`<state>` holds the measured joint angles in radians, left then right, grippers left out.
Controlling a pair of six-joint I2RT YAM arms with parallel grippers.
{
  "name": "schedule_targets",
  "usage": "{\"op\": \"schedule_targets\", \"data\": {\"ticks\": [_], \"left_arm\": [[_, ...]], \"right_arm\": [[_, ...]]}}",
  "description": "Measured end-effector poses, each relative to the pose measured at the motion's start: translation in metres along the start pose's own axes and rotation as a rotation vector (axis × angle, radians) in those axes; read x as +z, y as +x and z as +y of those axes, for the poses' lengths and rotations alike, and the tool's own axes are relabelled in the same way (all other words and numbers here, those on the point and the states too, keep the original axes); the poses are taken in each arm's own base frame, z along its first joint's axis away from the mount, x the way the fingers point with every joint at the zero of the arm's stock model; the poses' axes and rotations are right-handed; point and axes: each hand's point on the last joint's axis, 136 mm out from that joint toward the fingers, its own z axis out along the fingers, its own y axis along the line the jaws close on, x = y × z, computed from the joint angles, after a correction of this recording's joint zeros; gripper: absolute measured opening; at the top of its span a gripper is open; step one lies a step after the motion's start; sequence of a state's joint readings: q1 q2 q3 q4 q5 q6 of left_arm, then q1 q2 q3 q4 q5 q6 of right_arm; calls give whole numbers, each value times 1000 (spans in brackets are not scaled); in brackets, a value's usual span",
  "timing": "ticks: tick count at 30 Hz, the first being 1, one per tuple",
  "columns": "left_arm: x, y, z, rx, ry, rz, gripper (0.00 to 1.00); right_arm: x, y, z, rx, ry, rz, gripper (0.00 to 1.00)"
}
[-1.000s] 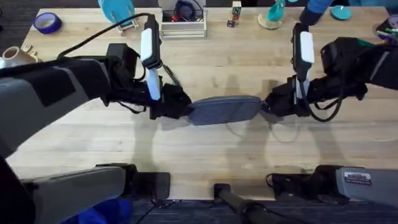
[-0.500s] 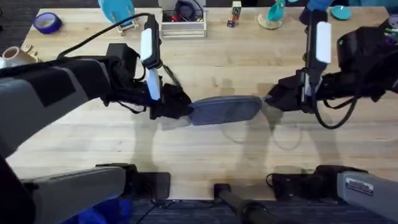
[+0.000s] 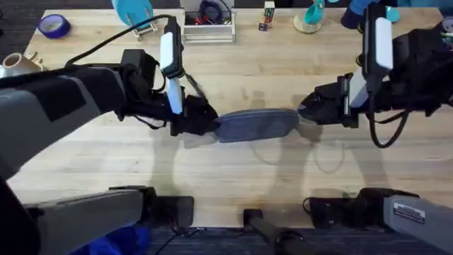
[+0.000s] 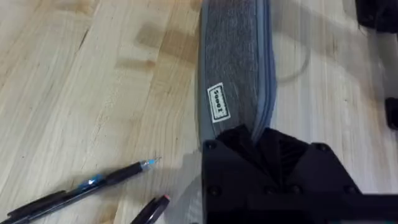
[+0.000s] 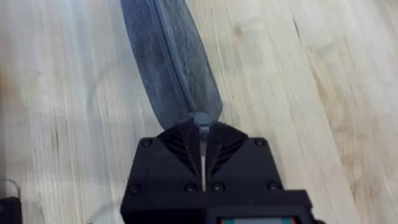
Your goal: Unzip the bag, pick up the pens from the table one at a time and place them inside, then zip the bag closed.
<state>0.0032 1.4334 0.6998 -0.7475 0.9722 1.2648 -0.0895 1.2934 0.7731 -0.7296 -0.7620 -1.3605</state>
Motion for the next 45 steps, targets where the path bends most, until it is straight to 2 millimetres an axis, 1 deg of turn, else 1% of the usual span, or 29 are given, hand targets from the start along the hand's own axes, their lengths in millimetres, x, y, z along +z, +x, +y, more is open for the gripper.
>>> {"op": "schedule_targets", "data": {"ticks": [9,19,26,33,39,45], "left_arm": [[0,0,0,0,0,0,42],[0,0,0,0,0,1,42],[0,0,0,-1,0,1,42],[0,0,0,0,-1,2,42],[0,0,0,0,-1,3,42],[0,0,0,0,0,3,42]], "right_arm": [[0,-10,1,-3,-8,-57,33],[0,-22,-4,-43,6,-119,34],[10,-39,8,-105,-51,-152,34],[21,-57,8,-168,-56,-182,34],[28,-66,12,-178,-73,-191,34],[46,-72,18,-179,-131,-210,34]]}}
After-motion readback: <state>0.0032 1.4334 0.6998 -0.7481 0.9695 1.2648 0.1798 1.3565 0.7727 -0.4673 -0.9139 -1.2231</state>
